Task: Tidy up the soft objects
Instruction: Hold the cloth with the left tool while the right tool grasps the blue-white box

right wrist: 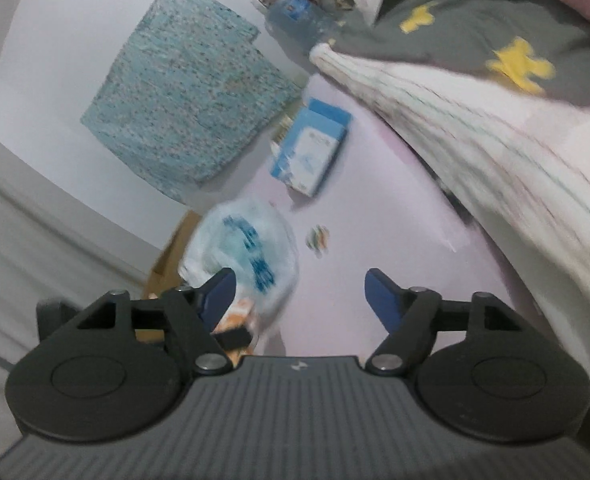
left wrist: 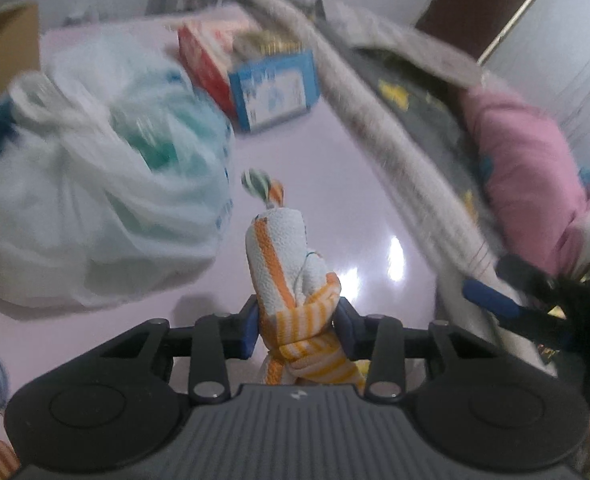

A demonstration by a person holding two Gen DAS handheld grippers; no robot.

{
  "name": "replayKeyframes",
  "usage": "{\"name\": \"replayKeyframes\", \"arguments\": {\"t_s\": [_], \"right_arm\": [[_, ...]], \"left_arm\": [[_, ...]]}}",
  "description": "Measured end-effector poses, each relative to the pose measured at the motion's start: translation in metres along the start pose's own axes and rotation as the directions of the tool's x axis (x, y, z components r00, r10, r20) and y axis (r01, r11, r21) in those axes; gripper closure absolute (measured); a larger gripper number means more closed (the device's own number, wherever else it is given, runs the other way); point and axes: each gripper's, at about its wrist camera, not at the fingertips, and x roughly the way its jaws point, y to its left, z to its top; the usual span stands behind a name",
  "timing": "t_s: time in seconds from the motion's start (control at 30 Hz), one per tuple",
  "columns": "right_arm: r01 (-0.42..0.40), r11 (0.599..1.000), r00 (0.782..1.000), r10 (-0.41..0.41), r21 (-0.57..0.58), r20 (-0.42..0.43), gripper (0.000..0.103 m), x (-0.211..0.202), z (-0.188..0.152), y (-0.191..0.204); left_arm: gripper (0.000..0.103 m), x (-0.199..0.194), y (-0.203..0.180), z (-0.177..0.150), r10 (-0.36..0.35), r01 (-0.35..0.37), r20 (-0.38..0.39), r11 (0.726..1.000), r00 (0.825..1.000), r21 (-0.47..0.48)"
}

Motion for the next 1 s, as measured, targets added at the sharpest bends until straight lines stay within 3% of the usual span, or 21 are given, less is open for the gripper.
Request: {"name": "replayKeyframes", "arguments": {"t_s": [0.13, 0.3, 0.4, 0.5, 0.63, 0.77, 0.93, 1.0], "right_arm": [[-0.052, 0.999, 0.999, 0.052, 0.013, -0.013, 0.023, 0.03, 0.039, 0.015], [-0.039, 0.999, 0.997, 0.039, 0.006, -0.061, 0.013, 0.092, 0.091, 0.042], [0.003, 0.999, 0.994, 0.001, 0.035, -0.108, 0.013, 0.141, 0.12, 0.049], [0.089, 0.996, 0.987, -0.087, 0.012, -0.135, 0.013, 0.19, 0.14, 0.058], [0.224, 0.974, 0.962, -0.217, 0.024, -0.166, 0.013, 0.249, 0.149, 0.057], [0.324, 0.945, 0.924, -0.324, -0.035, -0.203, 0.012, 0.293, 0.151, 0.055], [0.438, 0.897, 0.872, -0.438, -0.051, -0.217, 0.011, 0.315, 0.152, 0.049], [0.439, 0.898, 0.875, -0.436, -0.032, -0.21, 0.011, 0.317, 0.151, 0.044]], "left_arm": [[0.063, -0.032, 0.005, 0.008, -0.005, 0.006, 0.089, 1.0, 0.996, -0.014], [0.063, -0.064, 0.017, 0.015, -0.019, 0.027, 0.181, 0.999, 0.983, -0.041], [0.063, -0.073, 0.024, 0.018, -0.009, 0.021, 0.215, 0.998, 0.977, -0.055], [0.063, -0.078, 0.036, 0.022, -0.005, 0.023, 0.225, 0.997, 0.974, -0.078], [0.063, -0.08, 0.052, 0.026, -0.005, 0.03, 0.228, 0.994, 0.974, -0.105], [0.063, -0.084, 0.066, 0.029, -0.003, 0.034, 0.24, 0.992, 0.971, -0.123], [0.063, -0.085, 0.078, 0.03, 0.0, 0.036, 0.244, 0.989, 0.97, -0.144], [0.063, -0.083, 0.08, 0.03, -0.003, 0.04, 0.242, 0.988, 0.97, -0.149]]}}
